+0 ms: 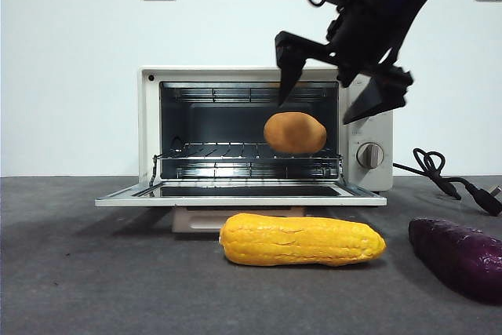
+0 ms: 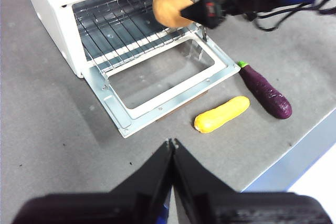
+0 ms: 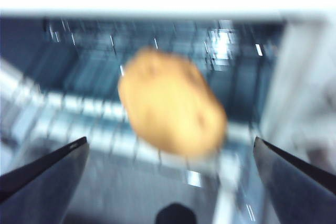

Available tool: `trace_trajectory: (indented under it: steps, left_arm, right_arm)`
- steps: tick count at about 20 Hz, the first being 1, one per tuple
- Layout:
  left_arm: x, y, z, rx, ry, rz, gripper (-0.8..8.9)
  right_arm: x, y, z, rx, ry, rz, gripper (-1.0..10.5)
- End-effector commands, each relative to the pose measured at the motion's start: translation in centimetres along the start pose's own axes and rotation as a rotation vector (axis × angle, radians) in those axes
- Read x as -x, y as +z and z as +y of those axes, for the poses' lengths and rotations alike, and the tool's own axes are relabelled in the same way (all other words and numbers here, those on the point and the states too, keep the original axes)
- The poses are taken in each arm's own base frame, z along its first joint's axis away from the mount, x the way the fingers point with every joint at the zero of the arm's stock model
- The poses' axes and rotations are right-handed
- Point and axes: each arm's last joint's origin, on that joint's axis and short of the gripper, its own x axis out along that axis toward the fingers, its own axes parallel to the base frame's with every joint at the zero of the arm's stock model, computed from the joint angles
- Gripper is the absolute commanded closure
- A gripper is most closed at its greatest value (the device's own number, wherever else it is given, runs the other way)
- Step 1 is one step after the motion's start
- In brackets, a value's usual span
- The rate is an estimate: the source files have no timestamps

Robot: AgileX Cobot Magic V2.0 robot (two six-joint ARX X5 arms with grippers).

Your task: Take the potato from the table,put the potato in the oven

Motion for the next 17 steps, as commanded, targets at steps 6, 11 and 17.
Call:
trace_trajectory:
  steps: [6,11,17]
  left_arm:
    - [-3.9,2.0,1.1,-0.033,0.003,-0.025,8.21]
    - [-9.8,2.6,2.8,-0.008,0.005,0.002,8.21]
    - [-15.8,-0.2,7.3,0.169,-0.035,0.043,8.22]
  right_arm:
    - [7.5,0.5,0.0,0.061,-0.012,0.071,3.8]
    - [15.8,0.0,-0.4,0.121,-0.011,0.076,3.8]
    - [23.3,-1.7,-1.0,0.130,0.000,0.010,3.8]
